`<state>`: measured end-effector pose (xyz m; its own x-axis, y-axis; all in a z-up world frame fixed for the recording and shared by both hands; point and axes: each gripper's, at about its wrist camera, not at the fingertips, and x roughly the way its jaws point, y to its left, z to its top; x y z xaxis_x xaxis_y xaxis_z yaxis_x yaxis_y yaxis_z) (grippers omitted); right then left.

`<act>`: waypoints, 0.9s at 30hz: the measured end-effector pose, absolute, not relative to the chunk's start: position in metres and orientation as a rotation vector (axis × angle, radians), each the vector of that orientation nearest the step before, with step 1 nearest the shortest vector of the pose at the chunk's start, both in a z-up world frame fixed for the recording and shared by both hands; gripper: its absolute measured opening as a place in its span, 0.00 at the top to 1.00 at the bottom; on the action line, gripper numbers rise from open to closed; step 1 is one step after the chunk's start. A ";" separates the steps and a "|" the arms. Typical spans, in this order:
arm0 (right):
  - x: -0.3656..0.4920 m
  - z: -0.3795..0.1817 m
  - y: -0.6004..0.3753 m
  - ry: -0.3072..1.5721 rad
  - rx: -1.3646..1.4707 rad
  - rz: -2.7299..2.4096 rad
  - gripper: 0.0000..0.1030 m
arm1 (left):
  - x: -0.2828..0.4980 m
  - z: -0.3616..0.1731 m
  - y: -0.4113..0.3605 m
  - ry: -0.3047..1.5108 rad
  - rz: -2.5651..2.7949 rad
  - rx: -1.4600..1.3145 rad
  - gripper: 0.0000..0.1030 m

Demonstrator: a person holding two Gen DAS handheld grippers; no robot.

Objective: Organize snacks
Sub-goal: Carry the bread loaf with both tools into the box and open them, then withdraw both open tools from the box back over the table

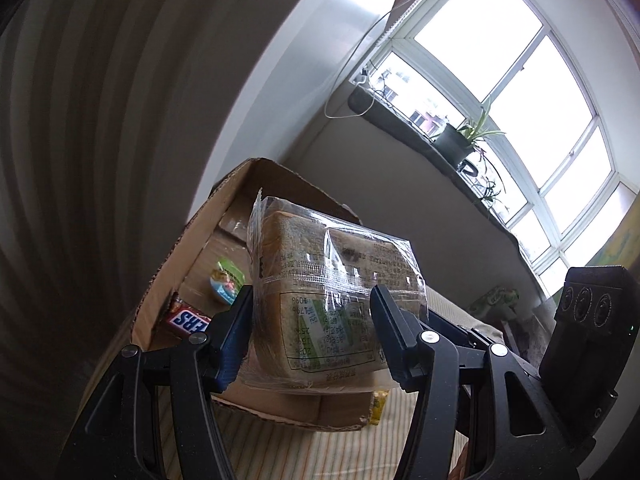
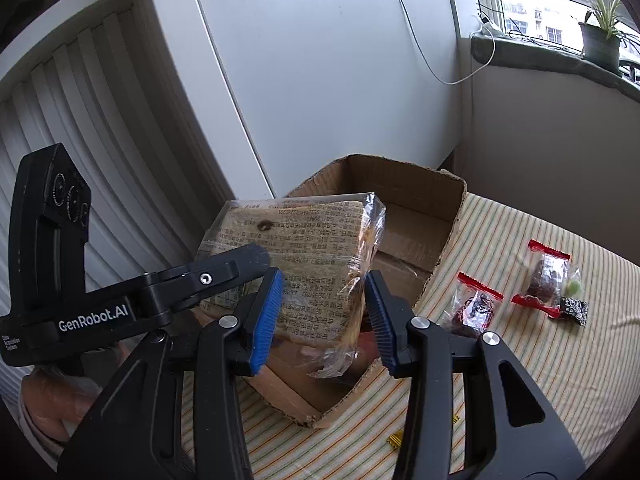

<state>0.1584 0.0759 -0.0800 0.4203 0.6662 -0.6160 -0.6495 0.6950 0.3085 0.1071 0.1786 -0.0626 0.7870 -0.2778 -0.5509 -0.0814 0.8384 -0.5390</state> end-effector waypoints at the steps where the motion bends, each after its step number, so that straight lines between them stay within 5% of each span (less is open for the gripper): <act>1: 0.160 -0.083 0.075 0.776 0.008 0.799 0.56 | 0.109 -0.065 0.180 0.682 -0.089 -0.572 0.43; 5: 0.166 -0.092 0.060 0.768 0.021 0.763 0.44 | 0.096 -0.060 0.186 0.632 0.069 -0.488 0.22; 27: 0.103 -0.091 0.036 0.689 -0.016 0.745 0.33 | 0.050 -0.041 0.177 0.563 0.175 -0.365 0.21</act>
